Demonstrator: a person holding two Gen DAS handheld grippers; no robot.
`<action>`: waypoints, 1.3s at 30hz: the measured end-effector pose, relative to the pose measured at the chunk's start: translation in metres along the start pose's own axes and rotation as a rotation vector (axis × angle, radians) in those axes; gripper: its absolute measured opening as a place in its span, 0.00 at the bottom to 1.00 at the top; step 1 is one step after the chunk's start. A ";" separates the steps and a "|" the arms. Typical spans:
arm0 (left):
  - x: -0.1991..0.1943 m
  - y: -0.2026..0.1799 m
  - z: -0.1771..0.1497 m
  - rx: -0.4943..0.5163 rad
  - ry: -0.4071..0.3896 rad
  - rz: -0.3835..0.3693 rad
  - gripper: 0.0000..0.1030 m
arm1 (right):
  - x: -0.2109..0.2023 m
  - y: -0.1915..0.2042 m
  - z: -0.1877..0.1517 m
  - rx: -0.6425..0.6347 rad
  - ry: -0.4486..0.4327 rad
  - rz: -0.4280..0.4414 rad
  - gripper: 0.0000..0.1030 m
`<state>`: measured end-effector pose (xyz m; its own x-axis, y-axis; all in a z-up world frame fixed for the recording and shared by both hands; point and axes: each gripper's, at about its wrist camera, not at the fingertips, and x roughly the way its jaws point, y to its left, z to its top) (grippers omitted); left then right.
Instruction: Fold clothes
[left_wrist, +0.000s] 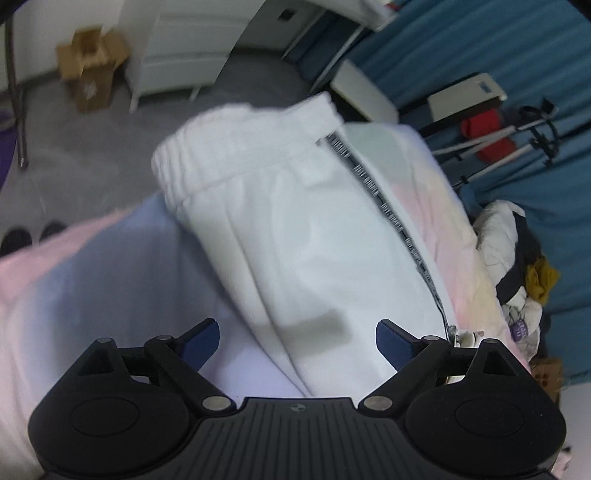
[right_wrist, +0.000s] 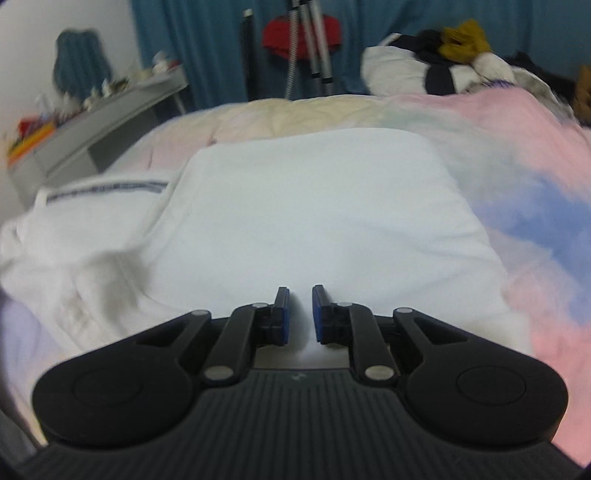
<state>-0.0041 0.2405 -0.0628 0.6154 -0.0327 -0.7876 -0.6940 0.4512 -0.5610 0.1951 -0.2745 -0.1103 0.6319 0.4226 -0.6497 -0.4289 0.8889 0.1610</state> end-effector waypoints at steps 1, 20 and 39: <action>0.003 0.005 0.000 -0.026 0.016 -0.020 0.91 | 0.002 0.001 0.002 -0.012 0.001 0.001 0.15; 0.033 0.031 0.021 -0.244 -0.114 -0.091 0.87 | 0.016 0.005 0.005 0.008 -0.032 0.036 0.15; 0.011 -0.018 0.018 0.048 -0.368 -0.048 0.16 | -0.015 0.002 -0.013 0.098 -0.030 -0.061 0.17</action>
<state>0.0215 0.2483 -0.0567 0.7458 0.2643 -0.6115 -0.6484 0.4988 -0.5752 0.1756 -0.2812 -0.1098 0.6742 0.3714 -0.6384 -0.3248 0.9254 0.1953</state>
